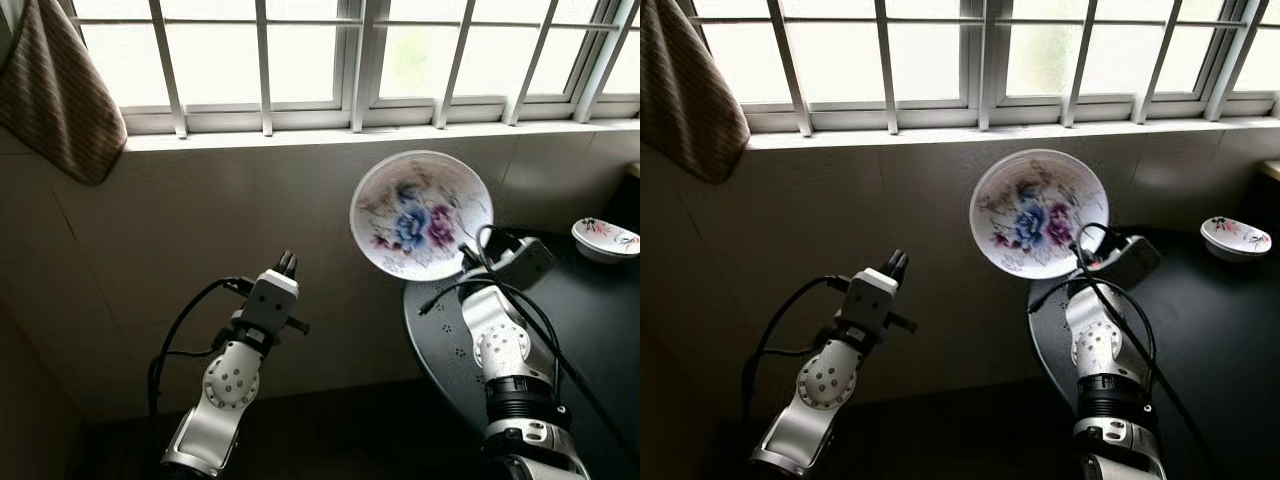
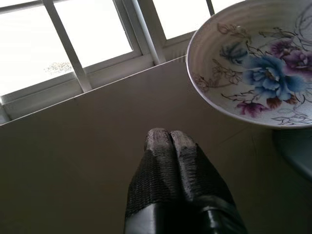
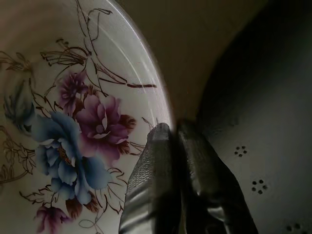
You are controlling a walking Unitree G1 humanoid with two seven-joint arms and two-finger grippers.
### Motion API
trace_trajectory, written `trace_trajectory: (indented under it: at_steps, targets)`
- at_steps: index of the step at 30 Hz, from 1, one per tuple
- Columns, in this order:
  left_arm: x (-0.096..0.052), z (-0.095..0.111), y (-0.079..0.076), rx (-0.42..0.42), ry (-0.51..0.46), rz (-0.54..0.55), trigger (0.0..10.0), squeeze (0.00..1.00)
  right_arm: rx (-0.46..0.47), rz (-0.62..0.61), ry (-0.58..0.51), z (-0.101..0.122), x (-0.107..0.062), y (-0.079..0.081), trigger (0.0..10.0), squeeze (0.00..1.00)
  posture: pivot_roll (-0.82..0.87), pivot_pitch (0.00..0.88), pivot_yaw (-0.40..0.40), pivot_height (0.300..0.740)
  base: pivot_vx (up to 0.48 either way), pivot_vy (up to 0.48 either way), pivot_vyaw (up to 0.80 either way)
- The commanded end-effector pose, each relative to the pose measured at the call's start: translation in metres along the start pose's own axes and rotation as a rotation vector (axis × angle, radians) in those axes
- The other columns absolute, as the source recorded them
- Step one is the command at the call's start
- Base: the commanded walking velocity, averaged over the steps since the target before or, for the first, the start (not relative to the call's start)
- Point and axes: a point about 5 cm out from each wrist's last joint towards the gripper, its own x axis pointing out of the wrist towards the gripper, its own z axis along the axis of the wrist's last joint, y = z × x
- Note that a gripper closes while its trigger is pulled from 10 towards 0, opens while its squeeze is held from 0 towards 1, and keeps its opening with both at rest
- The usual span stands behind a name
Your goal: Kitchen organization
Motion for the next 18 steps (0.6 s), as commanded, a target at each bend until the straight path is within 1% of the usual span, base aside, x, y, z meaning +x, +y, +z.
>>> trace_trajectory:
  at_steps: [1, 2, 3, 4, 5, 7, 10, 14, 16, 18]
  targets:
    - [-0.005, -0.009, 0.004, -0.011, 0.051, 0.013, 10.0, 0.00, -0.051, 0.063, 0.023, -0.007, -0.005, 0.003, 0.0, 0.00, 0.05, 0.000, -0.058, 0.740, 0.000, 0.000, 0.00]
    - [-0.005, -0.009, 0.004, -0.011, 0.051, 0.013, 10.0, 0.00, -0.051, 0.063, 0.023, -0.007, -0.005, 0.003, 0.0, 0.00, 0.05, 0.000, -0.058, 0.740, 0.000, 0.000, 0.00]
    - [-0.006, -0.009, 0.004, -0.013, 0.054, 0.015, 10.0, 0.00, -0.066, 0.086, 0.034, -0.011, -0.007, 0.005, 0.0, 0.00, 0.05, 0.000, -0.058, 0.740, 0.000, 0.000, 0.00]
    - [-0.007, -0.011, 0.004, -0.014, 0.065, 0.021, 10.0, 0.00, -0.100, 0.136, 0.063, -0.018, -0.011, 0.007, 0.0, 0.00, 0.05, 0.000, -0.059, 0.740, 0.000, 0.000, 0.00]
    - [-0.007, -0.011, 0.004, -0.014, 0.065, 0.021, 10.0, 0.00, -0.100, 0.136, 0.063, -0.018, -0.011, 0.007, 0.0, 0.00, 0.05, 0.000, -0.059, 0.740, 0.000, 0.000, 0.00]
    - [-0.009, -0.013, 0.006, -0.018, 0.076, 0.034, 10.0, 0.00, -0.159, 0.194, 0.069, -0.022, -0.016, 0.010, 0.0, 0.00, 0.05, 0.000, -0.059, 0.740, 0.000, 0.000, 0.80]
    - [-0.011, -0.018, 0.011, -0.024, 0.109, 0.060, 10.0, 0.00, -0.207, 0.253, 0.070, -0.025, -0.021, 0.013, 0.0, 0.00, 0.05, 0.000, -0.057, 0.740, 0.000, 0.000, 0.80]
    - [-0.012, -0.021, 0.013, -0.020, 0.131, 0.074, 10.0, 0.00, -0.218, 0.291, 0.074, -0.028, -0.024, 0.015, 0.0, 0.00, 0.05, 0.000, -0.058, 0.740, 0.000, 0.000, 0.80]
    - [-0.011, -0.022, 0.015, -0.033, 0.138, 0.083, 10.0, 0.00, -0.224, 0.328, 0.082, -0.032, -0.027, 0.018, 0.0, 0.00, 0.05, 0.000, -0.058, 0.740, 0.000, 0.000, 0.80]
    - [-0.011, -0.021, 0.015, -0.036, 0.138, 0.084, 10.0, 0.00, -0.230, 0.338, 0.083, -0.033, -0.028, 0.018, 0.0, 0.00, 0.05, 0.000, -0.057, 0.740, 0.000, 0.000, 0.80]
